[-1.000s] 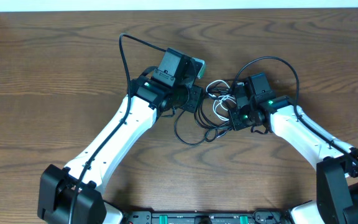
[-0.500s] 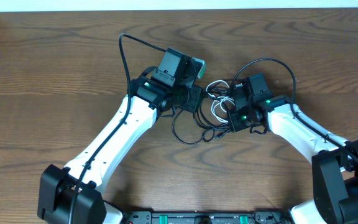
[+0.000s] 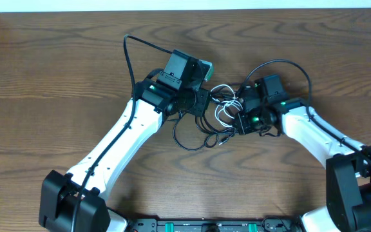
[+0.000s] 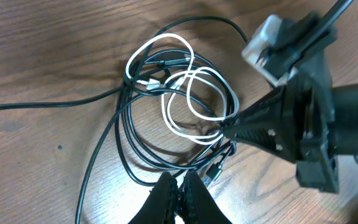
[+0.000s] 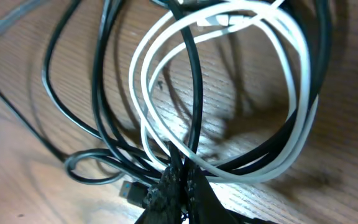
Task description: Untangle cables
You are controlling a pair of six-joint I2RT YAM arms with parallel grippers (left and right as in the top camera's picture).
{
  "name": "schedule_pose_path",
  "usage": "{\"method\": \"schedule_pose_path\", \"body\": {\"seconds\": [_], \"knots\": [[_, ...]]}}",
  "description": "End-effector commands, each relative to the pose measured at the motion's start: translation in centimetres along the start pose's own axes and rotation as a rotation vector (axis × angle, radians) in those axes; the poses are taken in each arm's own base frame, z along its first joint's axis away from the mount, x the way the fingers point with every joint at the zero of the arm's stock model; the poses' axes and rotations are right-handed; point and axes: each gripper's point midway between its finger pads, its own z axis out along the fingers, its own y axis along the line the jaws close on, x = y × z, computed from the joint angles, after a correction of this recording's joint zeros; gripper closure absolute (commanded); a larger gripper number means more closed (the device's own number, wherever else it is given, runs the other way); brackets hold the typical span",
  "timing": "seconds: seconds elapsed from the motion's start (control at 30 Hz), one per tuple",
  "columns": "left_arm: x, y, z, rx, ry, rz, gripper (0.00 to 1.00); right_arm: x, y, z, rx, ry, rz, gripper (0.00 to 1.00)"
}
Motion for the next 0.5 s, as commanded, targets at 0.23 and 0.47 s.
{"method": "schedule_pose_path", "body": {"seconds": [0.23, 0.47], "knots": [[-0.3, 0.2, -0.1, -0.013, -0.004, 0.016, 0.93, -4.4, 2.6, -6.7, -0.223, -0.218, 0.029, 0.99], [-0.3, 0.2, -0.1, -0.013, -0.004, 0.016, 0.92, -6.3, 4.6, -9.0, -0.355, -0.305, 0.028, 0.99]]}}
